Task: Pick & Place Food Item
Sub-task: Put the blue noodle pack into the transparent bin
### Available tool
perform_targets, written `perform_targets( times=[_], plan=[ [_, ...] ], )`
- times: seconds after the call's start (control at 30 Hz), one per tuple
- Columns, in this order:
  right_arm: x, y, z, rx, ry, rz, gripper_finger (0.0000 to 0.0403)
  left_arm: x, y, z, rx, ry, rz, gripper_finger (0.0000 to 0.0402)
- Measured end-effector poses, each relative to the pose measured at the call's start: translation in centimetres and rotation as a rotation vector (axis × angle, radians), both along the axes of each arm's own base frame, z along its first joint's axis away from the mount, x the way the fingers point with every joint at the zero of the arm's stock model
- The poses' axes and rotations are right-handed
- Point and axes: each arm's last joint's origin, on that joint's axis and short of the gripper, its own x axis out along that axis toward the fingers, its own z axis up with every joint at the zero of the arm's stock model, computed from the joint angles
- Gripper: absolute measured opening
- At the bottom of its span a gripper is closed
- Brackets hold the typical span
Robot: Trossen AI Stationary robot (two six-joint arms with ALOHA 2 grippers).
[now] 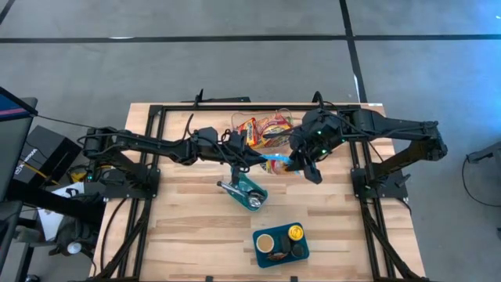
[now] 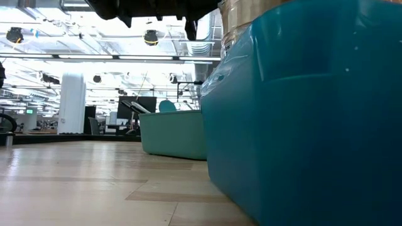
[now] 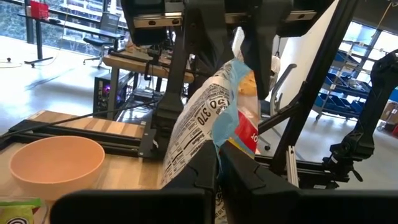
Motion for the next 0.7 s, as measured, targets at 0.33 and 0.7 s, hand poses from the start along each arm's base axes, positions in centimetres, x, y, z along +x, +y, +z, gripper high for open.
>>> perform_targets(
  times=[0.33, 0.7],
  plan=[
    [-1.6, -1.8, -0.3, 0.011, 0.108, -0.078, 0.0151, 0.0, 0.0, 0.0, 0.000, 0.000, 0.001, 0.0001],
    [-3.4, -3.1, -0.1, 0.016, 0.176, -0.160, 0.0139, 0.0, 0.9, 0.1, -0.005, -0.002, 0.181, 0.0001]
  ],
)
